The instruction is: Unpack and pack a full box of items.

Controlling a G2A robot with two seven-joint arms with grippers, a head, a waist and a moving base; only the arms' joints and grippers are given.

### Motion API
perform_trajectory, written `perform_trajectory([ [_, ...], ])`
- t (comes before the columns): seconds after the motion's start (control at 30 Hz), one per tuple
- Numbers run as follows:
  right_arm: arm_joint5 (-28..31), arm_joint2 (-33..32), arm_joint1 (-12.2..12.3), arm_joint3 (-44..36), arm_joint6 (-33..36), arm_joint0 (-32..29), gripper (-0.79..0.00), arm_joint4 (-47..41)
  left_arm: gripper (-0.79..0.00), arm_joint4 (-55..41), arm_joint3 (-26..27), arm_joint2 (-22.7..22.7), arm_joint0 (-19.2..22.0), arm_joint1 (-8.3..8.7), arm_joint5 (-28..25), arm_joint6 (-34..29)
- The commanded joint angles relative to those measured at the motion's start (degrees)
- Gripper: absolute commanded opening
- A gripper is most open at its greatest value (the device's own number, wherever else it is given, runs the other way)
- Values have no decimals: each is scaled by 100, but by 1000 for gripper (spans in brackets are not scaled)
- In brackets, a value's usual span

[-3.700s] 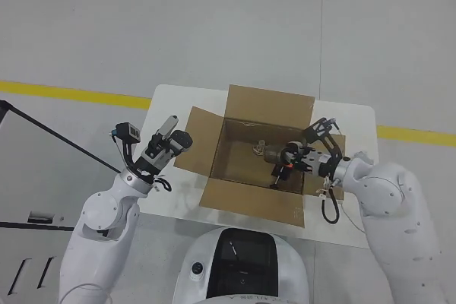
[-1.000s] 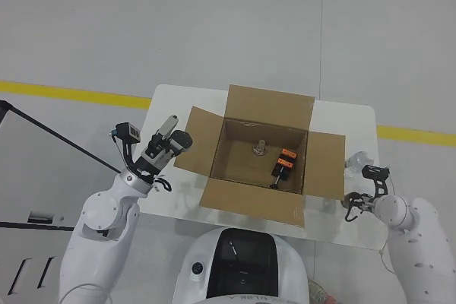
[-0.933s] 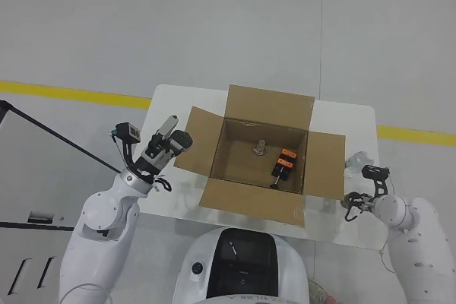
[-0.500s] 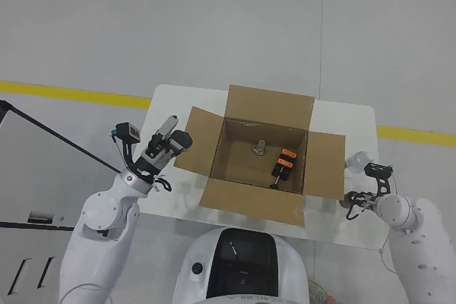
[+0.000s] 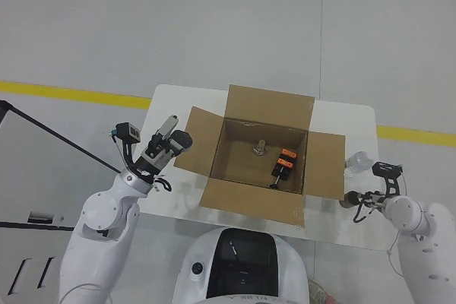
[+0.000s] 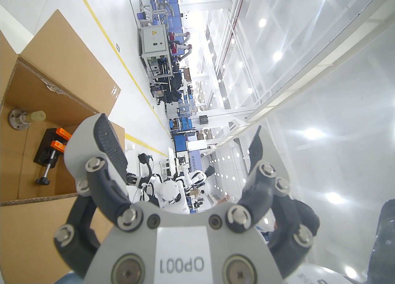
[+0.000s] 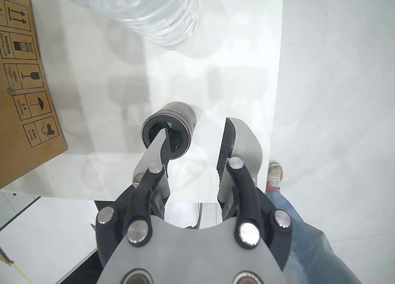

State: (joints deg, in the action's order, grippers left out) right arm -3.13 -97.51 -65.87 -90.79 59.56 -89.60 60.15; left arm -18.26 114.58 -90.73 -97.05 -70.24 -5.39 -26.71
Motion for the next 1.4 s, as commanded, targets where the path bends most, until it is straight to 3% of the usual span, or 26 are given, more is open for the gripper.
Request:
perform_trajectory([
  [0.0,49,-46,3,-68,-21,-1,-471,-145,0,0,0,0,0,0,0,0],
  [0.37,1096,-1525,116,-2098,235,-558,-440,-2122,0,0,0,0,0,0,0,0],
  [0.5,1550,-1620,147,-2480,407,-529,-446,-2994,0,0,0,0,0,0,0,0],
  [0.7,1676,-435,140,-2725,125,-93,-468,-3041,0,0,0,0,0,0,0,0],
  [0.9,1814,964,58,-2055,-768,473,-489,-2634,0,0,0,0,0,0,0,0],
  [0.97,1824,1352,34,-1678,-772,640,-483,-2557,0,0,0,0,0,0,0,0],
  [1.07,1762,1448,42,-1585,-508,848,-317,-2550,0,0,0,0,0,0,0,0],
  [1.3,1762,1448,42,-1585,-508,848,-317,-2550,0,0,0,0,0,0,0,0],
  [1.33,1736,1464,41,-1517,-522,867,0,-2492,0,0,0,0,0,0,0,0],
  [1.37,1656,1512,39,-1330,-585,938,0,-2324,0,0,0,0,0,0,0,0],
])
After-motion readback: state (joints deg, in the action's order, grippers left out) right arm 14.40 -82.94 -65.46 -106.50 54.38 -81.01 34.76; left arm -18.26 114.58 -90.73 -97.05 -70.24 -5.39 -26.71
